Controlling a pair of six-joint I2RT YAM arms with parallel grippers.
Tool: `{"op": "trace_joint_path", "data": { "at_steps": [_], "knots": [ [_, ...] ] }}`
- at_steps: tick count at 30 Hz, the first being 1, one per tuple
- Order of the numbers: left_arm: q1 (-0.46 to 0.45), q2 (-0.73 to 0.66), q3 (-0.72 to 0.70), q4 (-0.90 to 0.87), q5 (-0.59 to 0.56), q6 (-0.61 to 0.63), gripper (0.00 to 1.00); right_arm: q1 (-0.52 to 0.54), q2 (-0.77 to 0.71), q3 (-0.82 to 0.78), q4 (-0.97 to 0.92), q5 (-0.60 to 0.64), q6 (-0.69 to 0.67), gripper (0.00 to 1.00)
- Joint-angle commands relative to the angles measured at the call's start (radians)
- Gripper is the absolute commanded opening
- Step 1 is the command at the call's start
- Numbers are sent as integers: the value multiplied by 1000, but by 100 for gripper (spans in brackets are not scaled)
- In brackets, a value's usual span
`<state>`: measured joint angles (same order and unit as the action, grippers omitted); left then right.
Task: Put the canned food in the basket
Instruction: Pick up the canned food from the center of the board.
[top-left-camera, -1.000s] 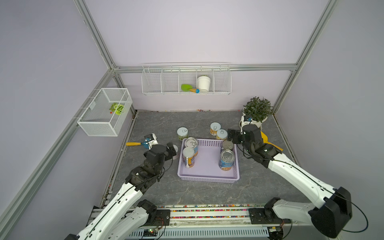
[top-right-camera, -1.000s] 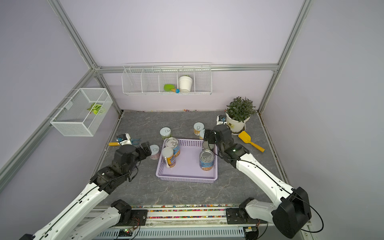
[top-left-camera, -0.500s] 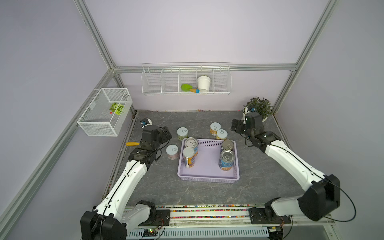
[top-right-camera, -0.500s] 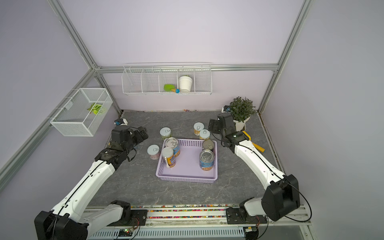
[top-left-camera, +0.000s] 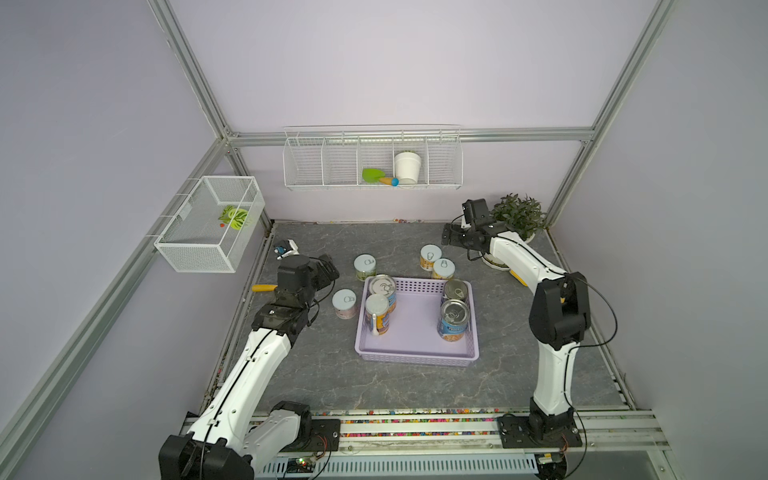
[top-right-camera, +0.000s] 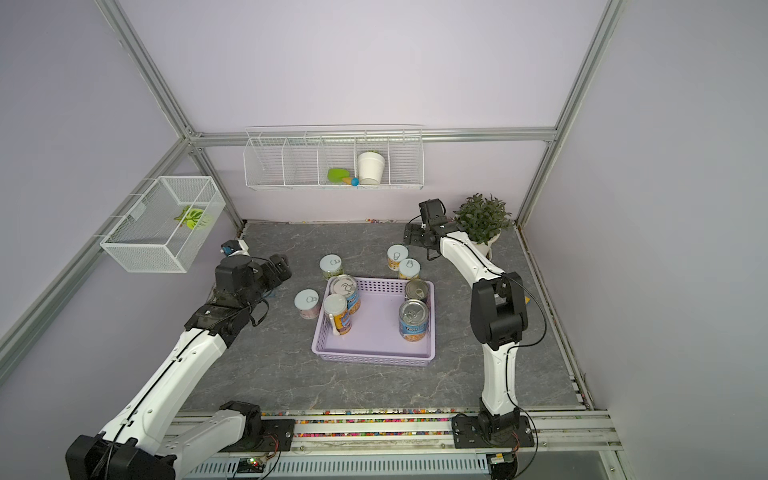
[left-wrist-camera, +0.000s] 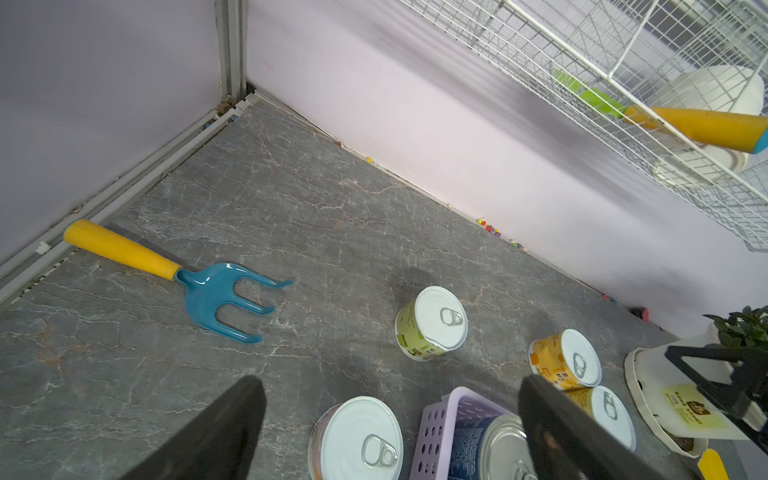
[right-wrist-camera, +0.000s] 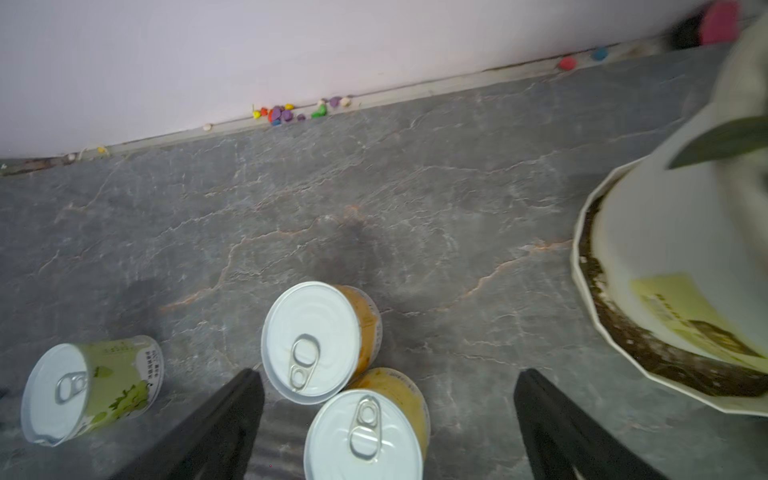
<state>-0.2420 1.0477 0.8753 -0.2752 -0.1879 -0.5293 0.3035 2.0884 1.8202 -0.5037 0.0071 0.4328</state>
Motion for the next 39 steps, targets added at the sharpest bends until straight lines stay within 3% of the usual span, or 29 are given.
{"op": "trace_joint_path", "data": {
  "at_steps": [1,4,16,32,39],
  "knots": [
    [6,-2,24,-25,11,7,100,1,58,62,-54,-117,2,98],
    [6,-30,14,-34,0,5,99,7,91,117,-130,-107,-26,98],
    [8,-50,-4,-19,46,0,100,53,32,40,-249,-107,-189,99],
    [7,-40,-7,-29,53,-3,100,98,230,287,-533,17,-218,99],
    [8,-28,-3,-29,57,-1,100,101,296,356,-572,38,-213,99]
  ]
}}
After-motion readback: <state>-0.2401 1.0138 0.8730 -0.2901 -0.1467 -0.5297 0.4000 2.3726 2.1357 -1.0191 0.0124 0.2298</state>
